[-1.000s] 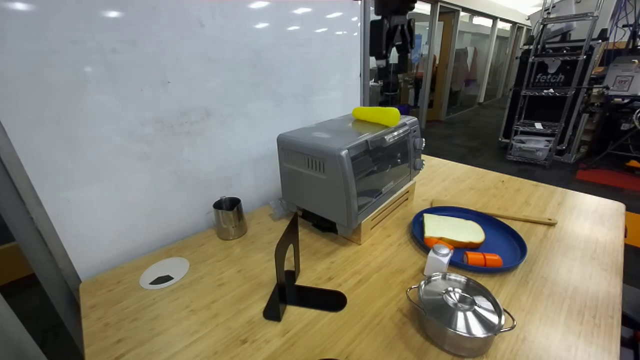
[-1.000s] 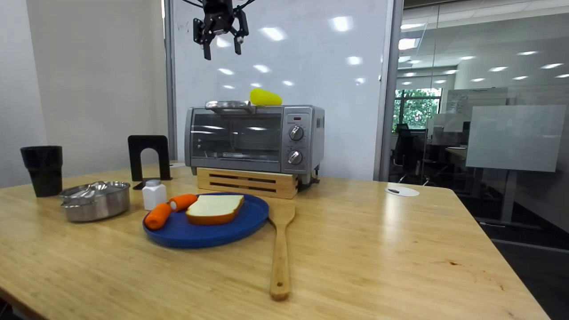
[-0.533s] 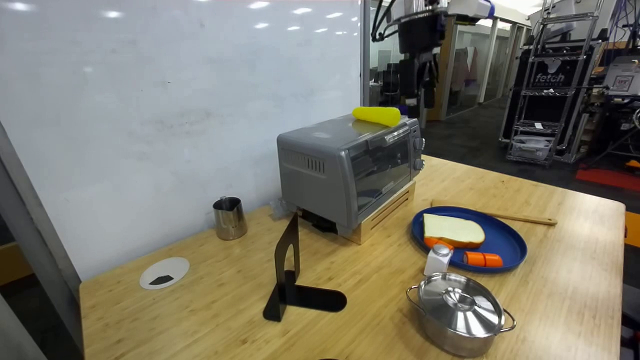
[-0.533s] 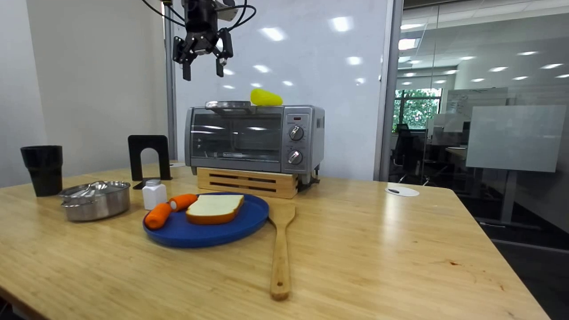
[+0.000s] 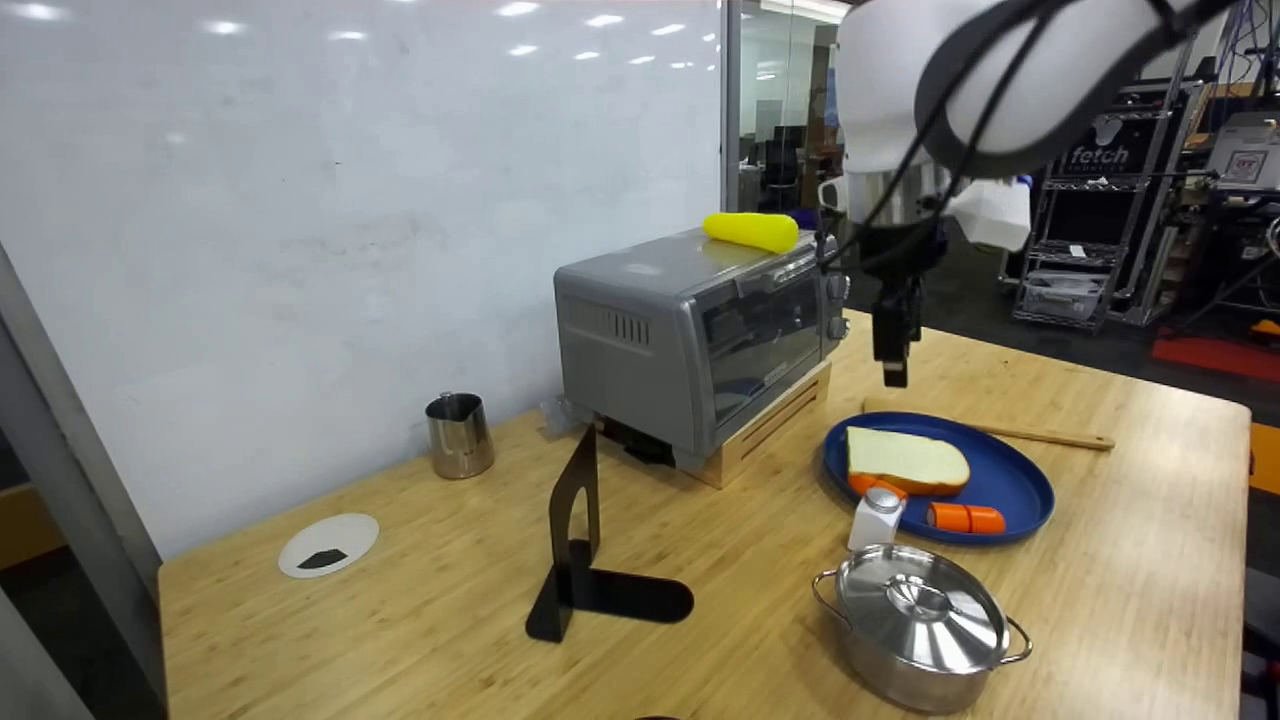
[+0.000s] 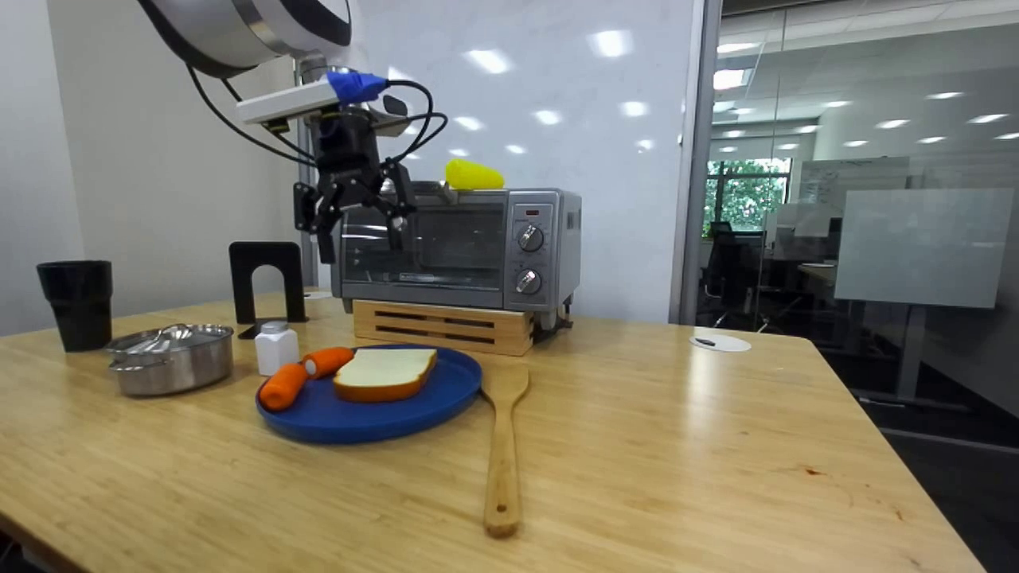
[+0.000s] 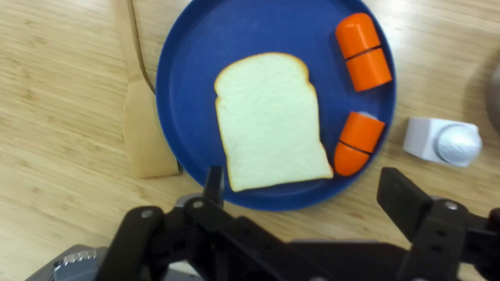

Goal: Put the yellow object on top of the toaster oven

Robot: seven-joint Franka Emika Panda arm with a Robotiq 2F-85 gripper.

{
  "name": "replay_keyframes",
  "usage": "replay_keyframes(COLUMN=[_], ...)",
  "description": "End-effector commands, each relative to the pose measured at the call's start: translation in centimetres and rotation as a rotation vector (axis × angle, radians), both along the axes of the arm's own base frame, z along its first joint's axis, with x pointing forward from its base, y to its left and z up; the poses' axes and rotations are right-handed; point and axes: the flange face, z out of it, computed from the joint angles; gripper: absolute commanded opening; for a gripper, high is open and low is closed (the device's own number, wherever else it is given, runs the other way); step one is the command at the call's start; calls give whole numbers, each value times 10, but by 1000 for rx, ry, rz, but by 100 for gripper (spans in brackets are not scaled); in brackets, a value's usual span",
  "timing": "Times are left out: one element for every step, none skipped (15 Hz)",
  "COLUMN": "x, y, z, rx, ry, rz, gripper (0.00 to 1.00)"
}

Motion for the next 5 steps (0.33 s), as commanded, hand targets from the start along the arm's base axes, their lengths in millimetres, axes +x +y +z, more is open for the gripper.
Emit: replay_keyframes(x=[-49, -58, -67, -49, -57], y=[-14, -15, -14, -12, -11], z=[-59, -71, -80, -72, -81], rx=[-27, -28, -21, -23, -19], ry=[-43, -30, -22, -5, 3], rz=[13, 3, -13, -4, -11], gripper=[100, 100, 100, 100, 100])
